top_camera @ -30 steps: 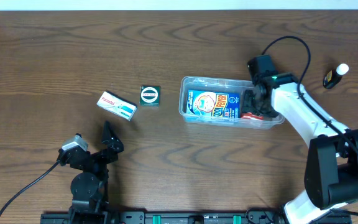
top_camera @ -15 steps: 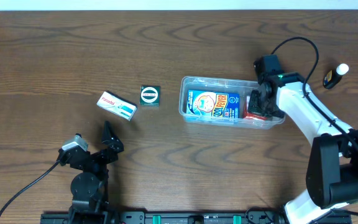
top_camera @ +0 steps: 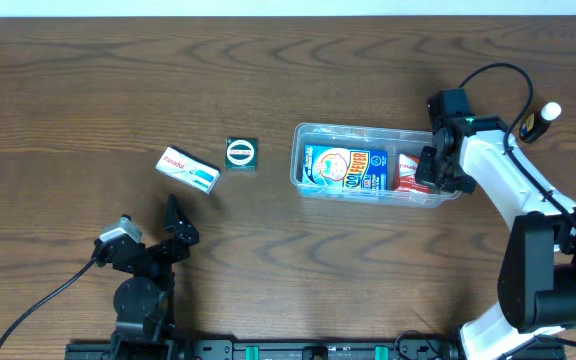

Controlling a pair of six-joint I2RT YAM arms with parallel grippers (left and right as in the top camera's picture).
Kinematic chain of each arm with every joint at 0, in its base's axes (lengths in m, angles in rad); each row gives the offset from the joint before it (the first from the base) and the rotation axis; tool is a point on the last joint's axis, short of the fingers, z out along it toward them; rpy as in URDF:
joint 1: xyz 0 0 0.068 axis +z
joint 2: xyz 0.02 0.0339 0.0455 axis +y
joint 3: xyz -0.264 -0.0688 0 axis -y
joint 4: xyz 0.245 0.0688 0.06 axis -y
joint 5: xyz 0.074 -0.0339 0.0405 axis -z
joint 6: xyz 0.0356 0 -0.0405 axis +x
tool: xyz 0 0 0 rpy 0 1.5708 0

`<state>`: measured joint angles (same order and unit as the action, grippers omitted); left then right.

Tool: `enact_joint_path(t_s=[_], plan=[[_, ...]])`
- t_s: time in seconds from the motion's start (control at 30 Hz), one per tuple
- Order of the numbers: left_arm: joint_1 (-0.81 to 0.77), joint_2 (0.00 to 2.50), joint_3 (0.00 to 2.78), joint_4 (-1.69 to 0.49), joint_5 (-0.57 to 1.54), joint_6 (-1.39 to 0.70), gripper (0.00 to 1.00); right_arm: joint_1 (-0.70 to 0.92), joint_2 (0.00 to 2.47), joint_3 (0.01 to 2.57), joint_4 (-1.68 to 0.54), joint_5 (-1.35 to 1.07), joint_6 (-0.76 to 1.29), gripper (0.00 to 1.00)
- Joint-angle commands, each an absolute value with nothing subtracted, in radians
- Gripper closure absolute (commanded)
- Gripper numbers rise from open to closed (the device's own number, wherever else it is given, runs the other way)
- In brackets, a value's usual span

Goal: Pack container
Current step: 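Lower the red box into the container beside the blue box, then release the red box and raise the right gripper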

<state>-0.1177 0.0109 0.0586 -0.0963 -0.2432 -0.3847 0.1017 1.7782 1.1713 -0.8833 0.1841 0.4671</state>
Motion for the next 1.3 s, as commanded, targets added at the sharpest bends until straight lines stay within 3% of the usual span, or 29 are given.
enact_joint_path(t_s=[0.0, 0.7, 1.27], plan=[[-0.11, 0.005, 0.03, -0.106, -0.255, -0.371, 0.02, 0.093, 1.785, 1.169, -0.878, 0.186, 0.474, 0.99], [-0.11, 0.005, 0.03, -0.106, -0.255, -0.371, 0.02, 0.093, 1.786, 1.083, -0.759, 0.103, 0.468, 0.99], [-0.11, 0.005, 0.03, -0.106, -0.255, -0.371, 0.02, 0.093, 1.786, 1.086, -0.649, 0.038, 0.204, 0.99]])
